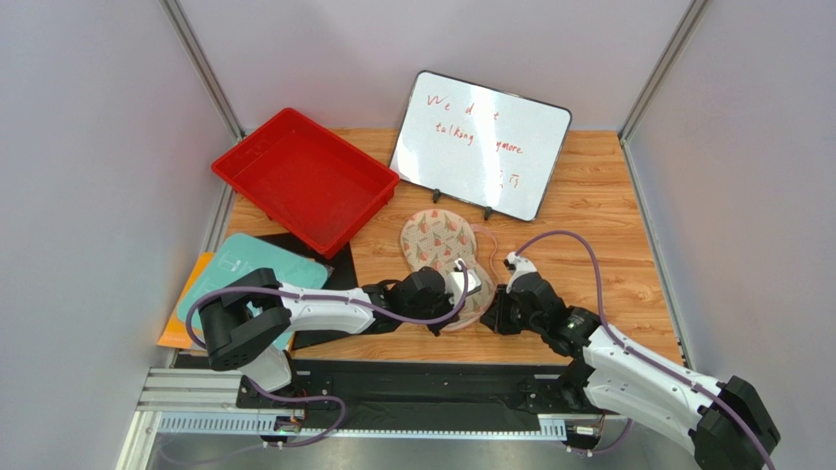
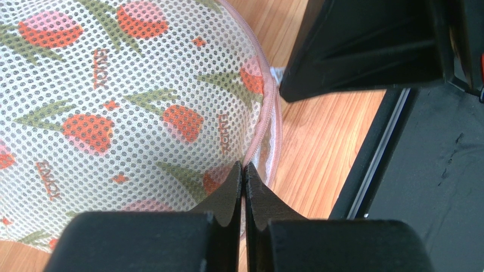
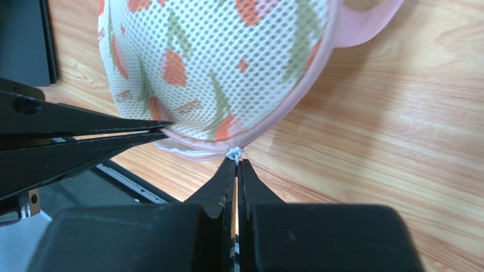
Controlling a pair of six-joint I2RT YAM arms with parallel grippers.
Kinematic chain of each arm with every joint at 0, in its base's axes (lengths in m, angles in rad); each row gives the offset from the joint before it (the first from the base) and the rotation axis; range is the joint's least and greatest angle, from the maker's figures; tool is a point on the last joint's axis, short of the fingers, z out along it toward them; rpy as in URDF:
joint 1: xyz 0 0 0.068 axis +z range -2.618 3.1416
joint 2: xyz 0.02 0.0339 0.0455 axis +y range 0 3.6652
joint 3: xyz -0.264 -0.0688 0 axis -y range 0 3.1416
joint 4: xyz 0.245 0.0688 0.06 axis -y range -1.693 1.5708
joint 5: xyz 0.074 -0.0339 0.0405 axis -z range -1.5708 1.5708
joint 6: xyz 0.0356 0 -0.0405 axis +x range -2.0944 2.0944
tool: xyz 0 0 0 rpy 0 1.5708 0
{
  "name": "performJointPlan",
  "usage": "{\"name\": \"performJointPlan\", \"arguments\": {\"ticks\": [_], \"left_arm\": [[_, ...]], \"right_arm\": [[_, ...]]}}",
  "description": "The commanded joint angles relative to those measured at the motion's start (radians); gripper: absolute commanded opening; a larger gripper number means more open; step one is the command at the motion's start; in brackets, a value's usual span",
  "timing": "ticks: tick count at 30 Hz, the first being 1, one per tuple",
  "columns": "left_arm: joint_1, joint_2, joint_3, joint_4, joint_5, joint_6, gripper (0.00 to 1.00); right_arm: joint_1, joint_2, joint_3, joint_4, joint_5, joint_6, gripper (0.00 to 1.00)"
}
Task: Unzip the laundry bag and remove the bra
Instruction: Unzip the laundry bag at the center of the board.
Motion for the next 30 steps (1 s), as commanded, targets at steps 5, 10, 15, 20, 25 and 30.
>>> {"name": "performJointPlan", "arguments": {"ticks": [5, 10, 15, 20, 25, 30], "left_arm": [[0.000, -0.064, -0.055, -0.043, -0.014, 0.020, 0.00], [-0.002, -0.085, -0.064, -0.034, 0.021, 0.032, 0.00], [-0.002, -0.104, -0.049, -0.036, 0.043, 0.032, 0.20], [-0.018, -0.159, -0.033, -0.039, 0.044, 0.030, 0.71], [-0.023, -0.150, -0.026, -0.013, 0.049, 0.026, 0.73], [-0.025, -0.090, 0.000, -0.025, 0.009, 0.032, 0.73]], "right_arm": [[-0.063, -0.023, 0.036, -0.036, 0.059, -0.059, 0.00], [-0.063, -0.009, 0.055, -0.031, -0.006, -0.088, 0.00], [-0.062, 0.009, 0.073, 0.012, -0.150, -0.126, 0.00], [-0.004, 0.018, 0.079, 0.039, -0.199, -0.137, 0.00], [0.022, 0.035, 0.067, 0.085, -0.222, -0.114, 0.00], [0.046, 0.027, 0.064, 0.110, -0.236, -0.099, 0.00]]}}
